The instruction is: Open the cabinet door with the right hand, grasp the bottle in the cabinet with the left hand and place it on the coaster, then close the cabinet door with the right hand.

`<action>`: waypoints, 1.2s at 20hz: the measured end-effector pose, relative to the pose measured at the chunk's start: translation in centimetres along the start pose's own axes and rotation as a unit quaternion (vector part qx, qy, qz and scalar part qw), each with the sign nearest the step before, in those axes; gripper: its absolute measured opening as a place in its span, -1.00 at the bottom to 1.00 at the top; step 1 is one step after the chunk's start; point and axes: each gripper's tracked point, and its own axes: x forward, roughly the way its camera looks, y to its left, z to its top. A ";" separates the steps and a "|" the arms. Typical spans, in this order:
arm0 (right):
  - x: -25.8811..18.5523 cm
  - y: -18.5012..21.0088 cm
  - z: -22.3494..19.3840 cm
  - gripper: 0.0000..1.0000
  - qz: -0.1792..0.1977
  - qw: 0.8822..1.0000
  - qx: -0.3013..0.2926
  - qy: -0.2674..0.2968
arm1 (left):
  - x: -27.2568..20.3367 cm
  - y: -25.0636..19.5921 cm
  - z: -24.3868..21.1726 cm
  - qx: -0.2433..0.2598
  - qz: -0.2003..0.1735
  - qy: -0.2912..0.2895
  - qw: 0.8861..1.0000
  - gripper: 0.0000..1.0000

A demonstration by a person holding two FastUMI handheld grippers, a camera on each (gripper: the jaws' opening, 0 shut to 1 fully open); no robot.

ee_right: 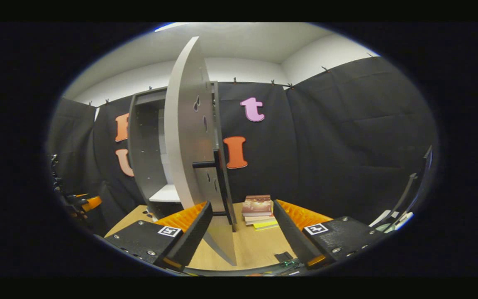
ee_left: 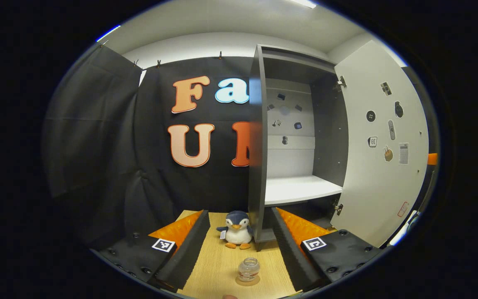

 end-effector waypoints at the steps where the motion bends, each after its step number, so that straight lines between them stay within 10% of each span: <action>1: -0.2 1.2 -0.4 0.84 0.012 1.000 0.000 -0.001 | -0.3 0.5 -0.1 0.001 0.005 -0.001 1.000 0.92; 15: 8.3 22.6 -3.8 0.89 0.127 0.989 0.069 0.023 | 6.7 8.5 1.1 0.007 0.000 -0.020 1.000 0.93; 24: 14.2 29.1 -4.9 0.89 0.084 0.996 0.007 0.016 | 12.7 14.1 0.6 -0.001 -0.010 -0.021 1.000 0.93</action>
